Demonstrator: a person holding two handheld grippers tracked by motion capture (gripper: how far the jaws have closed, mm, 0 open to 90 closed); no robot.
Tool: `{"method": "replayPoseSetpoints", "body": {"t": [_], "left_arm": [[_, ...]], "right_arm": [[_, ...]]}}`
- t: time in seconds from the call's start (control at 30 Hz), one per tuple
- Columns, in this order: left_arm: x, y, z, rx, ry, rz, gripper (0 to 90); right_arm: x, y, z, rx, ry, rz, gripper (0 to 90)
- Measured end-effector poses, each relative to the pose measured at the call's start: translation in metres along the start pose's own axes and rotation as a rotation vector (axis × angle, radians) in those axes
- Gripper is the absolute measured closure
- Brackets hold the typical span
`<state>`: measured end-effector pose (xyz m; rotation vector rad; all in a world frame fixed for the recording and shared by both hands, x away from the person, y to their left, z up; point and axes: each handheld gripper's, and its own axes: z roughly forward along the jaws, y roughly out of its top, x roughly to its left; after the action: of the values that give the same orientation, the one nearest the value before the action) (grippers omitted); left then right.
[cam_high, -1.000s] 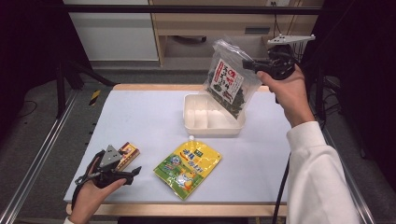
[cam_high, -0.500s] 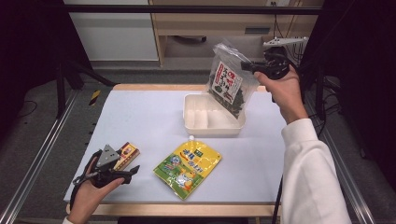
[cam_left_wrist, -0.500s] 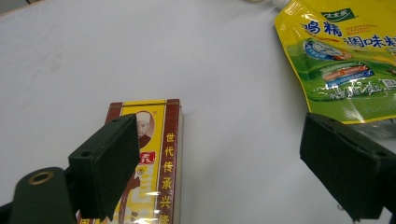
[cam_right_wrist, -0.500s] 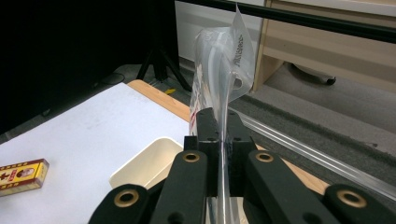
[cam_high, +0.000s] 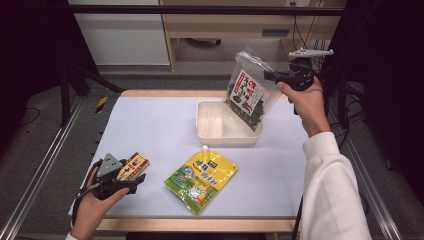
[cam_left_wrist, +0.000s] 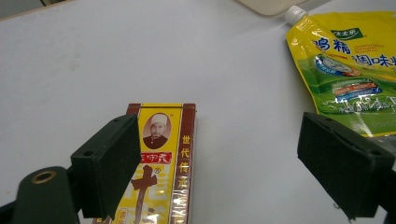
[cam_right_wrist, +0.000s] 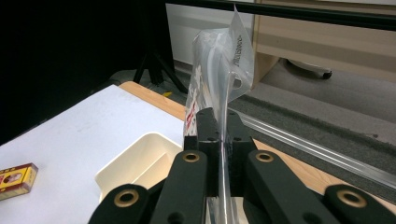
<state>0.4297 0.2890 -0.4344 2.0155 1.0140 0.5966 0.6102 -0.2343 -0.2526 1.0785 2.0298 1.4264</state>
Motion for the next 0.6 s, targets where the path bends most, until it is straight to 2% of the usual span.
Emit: {"method": "replayPoseSetpoints", "body": {"t": [0.27, 0.6], "left_arm": [[0.0001, 0.0000, 0.0001, 0.001, 0.001, -0.002, 13.3], [0.0009, -0.0005, -0.0001, 0.003, 0.001, -0.007, 13.2]], "right_arm": [[-0.0027, -0.0021, -0.0057, -0.014, -0.015, 0.000, 88.5], [-0.0003, -0.0108, -0.0006, 0.009, -0.018, -0.006, 88.4]]}}
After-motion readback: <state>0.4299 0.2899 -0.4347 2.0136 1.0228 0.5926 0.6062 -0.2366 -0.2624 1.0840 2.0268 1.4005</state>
